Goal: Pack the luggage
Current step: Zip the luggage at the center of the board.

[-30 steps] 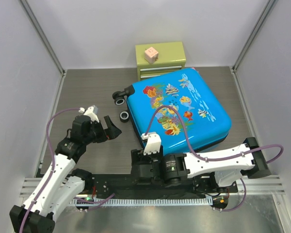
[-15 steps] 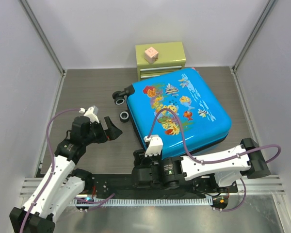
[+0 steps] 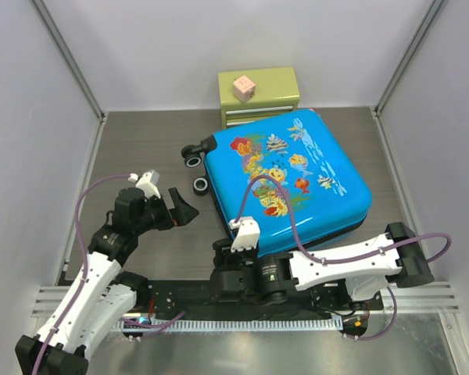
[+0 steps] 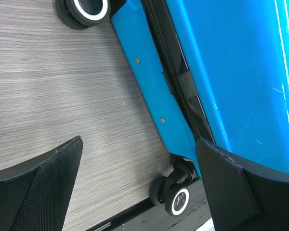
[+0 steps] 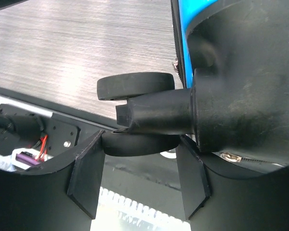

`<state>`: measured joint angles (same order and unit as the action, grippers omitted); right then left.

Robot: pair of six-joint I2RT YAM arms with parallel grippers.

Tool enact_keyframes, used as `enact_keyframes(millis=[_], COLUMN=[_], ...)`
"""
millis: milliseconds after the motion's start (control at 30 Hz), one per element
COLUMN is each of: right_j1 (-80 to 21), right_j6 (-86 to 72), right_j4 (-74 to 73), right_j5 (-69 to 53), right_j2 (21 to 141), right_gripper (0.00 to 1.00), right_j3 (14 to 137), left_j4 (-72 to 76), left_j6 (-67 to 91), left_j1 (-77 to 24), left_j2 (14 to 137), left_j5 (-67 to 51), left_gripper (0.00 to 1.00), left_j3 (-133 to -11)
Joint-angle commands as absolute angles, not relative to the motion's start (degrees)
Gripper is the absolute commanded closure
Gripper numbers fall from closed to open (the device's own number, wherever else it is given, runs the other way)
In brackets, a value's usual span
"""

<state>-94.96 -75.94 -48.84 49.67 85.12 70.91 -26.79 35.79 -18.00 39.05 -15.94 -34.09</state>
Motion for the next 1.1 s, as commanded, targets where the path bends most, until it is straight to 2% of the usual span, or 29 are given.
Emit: enact_keyframes(millis=[0,300,467,633,900,1067], right_j1=[-94.6,-94.5,-94.6,-94.3,-94.3,-94.4], right_j6=[-75.1,-76.6,-77.4,-78.4,-81.2,-81.6], right_j4=[-48.7,-54.3,-55.4,-56.6,-56.5,-55.7], right_j5=[49.8,44.3,44.9,45.4,45.4,45.6], right_j2=[79.2,73.0,68.9,67.2,66.5,67.2], right_gripper=[0.92,0.94,0.94,0.95,0.97,0.98], right_j3=[73.5,76.3,77.3,78.5,79.5,80.1], left_j4=[-24.1,-18.9,-6.2,2.1,20.1,24.7], left_j6=[35.6,38.7,37.9,33.4,31.7,30.1], left_j1=[-18.2,-24.2,-39.9,-53.6,-58.3,-58.4], left_j2=[38.5,36.9,36.5,38.1,45.8,48.2], left_j5=[-17.4,-13.3,-6.3,2.6,6.5,1.3], left_gripper=[0.0,0.05,0.05,0.05,0.1,0.24], left_j3=[-33.6,-29.3,-21.6,-20.1,-17.8,-16.1])
